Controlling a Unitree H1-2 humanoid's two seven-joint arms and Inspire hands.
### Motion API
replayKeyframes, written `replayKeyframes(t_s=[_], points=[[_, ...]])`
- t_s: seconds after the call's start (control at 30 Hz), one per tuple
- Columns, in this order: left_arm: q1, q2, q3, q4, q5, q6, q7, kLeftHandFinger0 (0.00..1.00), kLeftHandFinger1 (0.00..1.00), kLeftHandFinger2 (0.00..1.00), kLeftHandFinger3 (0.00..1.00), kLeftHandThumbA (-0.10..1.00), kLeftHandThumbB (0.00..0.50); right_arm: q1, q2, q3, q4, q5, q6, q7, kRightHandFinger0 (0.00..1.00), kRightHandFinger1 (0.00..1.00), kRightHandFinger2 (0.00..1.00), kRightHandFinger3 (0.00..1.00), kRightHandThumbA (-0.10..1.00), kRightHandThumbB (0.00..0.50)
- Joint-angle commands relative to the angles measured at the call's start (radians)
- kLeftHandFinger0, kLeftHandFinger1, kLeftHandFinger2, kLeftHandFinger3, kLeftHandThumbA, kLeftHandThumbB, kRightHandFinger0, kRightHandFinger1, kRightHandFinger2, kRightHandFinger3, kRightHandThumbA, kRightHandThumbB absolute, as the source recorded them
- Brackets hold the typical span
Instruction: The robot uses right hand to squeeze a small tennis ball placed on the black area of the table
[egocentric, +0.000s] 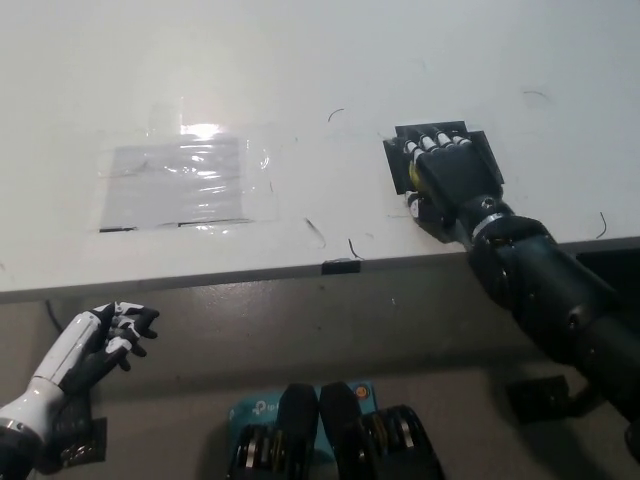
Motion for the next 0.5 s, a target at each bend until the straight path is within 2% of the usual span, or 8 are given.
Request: replayKeyframes(t_s=[0.0,0.03,0.1,0.2,0.23,0.27,0.33,0.47], points=[[-0.020,0.033,0.004,-0.033,0.006,-0.022,-0.011,0.39,0.46,0.54,0.65,0.82,0.001,0.000,-0.021,-0.048,-0.030,-0.011,-0.017,0.013,1.00,1.00,1.00,1.00,0.18,0.207],[-0.020,0.033,0.004,-0.033,0.008,-0.022,-0.011,0.39,0.46,0.54,0.66,0.82,0.000,0.004,-0.022,-0.055,-0.036,-0.012,-0.017,0.019,1.00,1.00,1.00,1.00,0.19,0.212],[-0.023,0.032,0.004,-0.023,0.010,-0.034,-0.009,0.40,0.47,0.55,0.66,0.83,0.003,0.028,-0.030,-0.077,-0.086,-0.001,0.008,0.089,1.00,1.00,1.00,1.00,0.41,0.290],[-0.024,0.029,0.006,-0.022,0.007,-0.029,-0.010,0.40,0.46,0.55,0.66,0.83,0.013,0.045,-0.034,-0.094,-0.123,-0.004,0.027,0.136,1.00,1.00,1.00,1.00,0.61,0.390],[-0.024,0.029,0.006,-0.022,0.007,-0.029,-0.010,0.40,0.46,0.55,0.65,0.84,0.012,0.047,-0.034,-0.098,-0.128,-0.007,0.029,0.142,1.00,1.00,1.00,1.00,0.62,0.395],[-0.025,0.029,0.006,-0.022,0.007,-0.033,-0.011,0.39,0.46,0.54,0.65,0.85,0.017,0.050,-0.035,-0.100,-0.150,-0.005,0.047,0.174,1.00,1.00,1.00,1.00,0.77,0.442],[-0.025,0.029,0.006,-0.024,0.008,-0.025,-0.012,0.40,0.47,0.54,0.65,0.85,0.001,0.057,-0.037,-0.106,-0.188,-0.014,0.080,0.219,1.00,1.00,1.00,1.00,0.93,0.499],[-0.021,0.025,0.007,-0.027,0.008,-0.017,-0.008,0.40,0.46,0.54,0.64,0.83,0.000,0.068,-0.038,-0.120,-0.235,-0.022,0.114,0.251,1.00,1.00,1.00,1.00,1.00,0.500]])
